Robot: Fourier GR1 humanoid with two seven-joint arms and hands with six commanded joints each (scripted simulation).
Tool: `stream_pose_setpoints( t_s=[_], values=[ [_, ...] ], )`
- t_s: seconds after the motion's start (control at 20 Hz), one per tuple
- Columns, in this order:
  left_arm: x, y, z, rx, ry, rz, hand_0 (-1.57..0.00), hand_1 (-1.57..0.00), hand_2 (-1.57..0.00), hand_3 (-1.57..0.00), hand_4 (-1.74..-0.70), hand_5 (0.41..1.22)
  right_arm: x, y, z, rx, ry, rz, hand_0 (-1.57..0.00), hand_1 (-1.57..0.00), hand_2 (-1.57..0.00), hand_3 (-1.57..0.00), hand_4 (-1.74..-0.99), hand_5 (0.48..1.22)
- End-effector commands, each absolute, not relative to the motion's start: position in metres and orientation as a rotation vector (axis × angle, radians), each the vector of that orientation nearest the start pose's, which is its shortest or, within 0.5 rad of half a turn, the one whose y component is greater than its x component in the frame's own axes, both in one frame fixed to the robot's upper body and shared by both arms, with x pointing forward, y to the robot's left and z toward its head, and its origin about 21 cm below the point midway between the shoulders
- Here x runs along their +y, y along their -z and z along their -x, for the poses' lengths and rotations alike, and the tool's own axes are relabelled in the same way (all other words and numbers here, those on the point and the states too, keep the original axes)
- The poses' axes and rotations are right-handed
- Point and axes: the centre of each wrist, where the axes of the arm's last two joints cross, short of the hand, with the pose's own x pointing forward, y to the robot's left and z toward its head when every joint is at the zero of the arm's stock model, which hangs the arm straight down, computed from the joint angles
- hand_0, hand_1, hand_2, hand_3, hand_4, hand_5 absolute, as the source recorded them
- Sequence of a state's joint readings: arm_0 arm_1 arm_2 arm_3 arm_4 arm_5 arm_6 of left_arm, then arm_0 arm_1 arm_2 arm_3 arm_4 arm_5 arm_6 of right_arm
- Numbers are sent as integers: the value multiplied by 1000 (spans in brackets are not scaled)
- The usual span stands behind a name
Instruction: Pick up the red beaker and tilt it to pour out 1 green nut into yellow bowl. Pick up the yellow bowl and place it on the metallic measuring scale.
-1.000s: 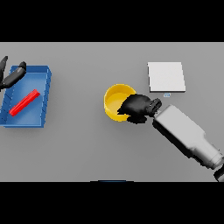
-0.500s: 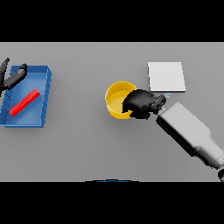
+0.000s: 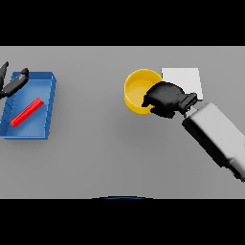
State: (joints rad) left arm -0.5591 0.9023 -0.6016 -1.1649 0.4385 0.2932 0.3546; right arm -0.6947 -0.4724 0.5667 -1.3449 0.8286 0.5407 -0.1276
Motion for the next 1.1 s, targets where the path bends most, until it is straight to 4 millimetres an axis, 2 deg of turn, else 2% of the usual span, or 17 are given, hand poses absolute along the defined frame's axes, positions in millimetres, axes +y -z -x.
stream_pose_setpoints(
  t_s=[0.0, 0.15, 0.2, 0.35, 0.45, 0.6, 0.7, 0.85, 1.05],
  values=[
    [339, -100, -345, -1128, 411, -585, 1, 1, 1, 1, -718, 686, -159, -121, -355, -1293, -2022, 509, -1559, -1568, -1512, -1163, -1740, 1220],
    [334, -104, -344, -1131, 417, -583, 1, 1, 1, 1, -723, 698, -171, -126, -363, -1287, -1987, 569, -1565, -1570, -1513, -1155, -1741, 1220],
    [339, -105, -342, -1132, 413, -593, 1, 1, 1, 1, -725, 704, -178, -129, -366, -1287, -1980, 587, -1566, -1570, -1516, -1149, -1741, 1220],
    [340, -105, -340, -1123, 407, -587, 1, 1, 1, 1, -730, 719, -192, -132, -379, -1294, -1918, 648, -1568, -1570, -1537, -1153, -1741, 1221],
    [335, -106, -342, -1114, 404, -592, 1, 1, 1, 1, -729, 720, -203, -126, -383, -1285, -1879, 645, -1569, -1571, -1530, -1151, -1741, 1221],
    [340, -108, -341, -1110, 393, -585, 1, 1, 1, 1, -737, 730, -216, -124, -396, -1282, -1841, 715, -1570, -1571, -1540, -1143, -1741, 1221],
    [337, -104, -341, -1105, 397, -581, 1, 1, 1, 1, -737, 738, -231, -118, -402, -1270, -1801, 735, -1570, -1571, -1549, -1147, -1741, 1221],
    [337, -106, -340, -1105, 407, -599, 1, 1, 1, 1, -722, 732, -242, -108, -411, -1211, -1757, 759, -1571, -1571, -1519, -1156, -1741, 1221],
    [338, -105, -337, -1097, 395, -601, 1, 1, 1, 1, -724, 714, -253, -93, -419, -1171, -1707, 769, -1571, -1571, -1464, -1268, -1741, 1221]
  ],
)
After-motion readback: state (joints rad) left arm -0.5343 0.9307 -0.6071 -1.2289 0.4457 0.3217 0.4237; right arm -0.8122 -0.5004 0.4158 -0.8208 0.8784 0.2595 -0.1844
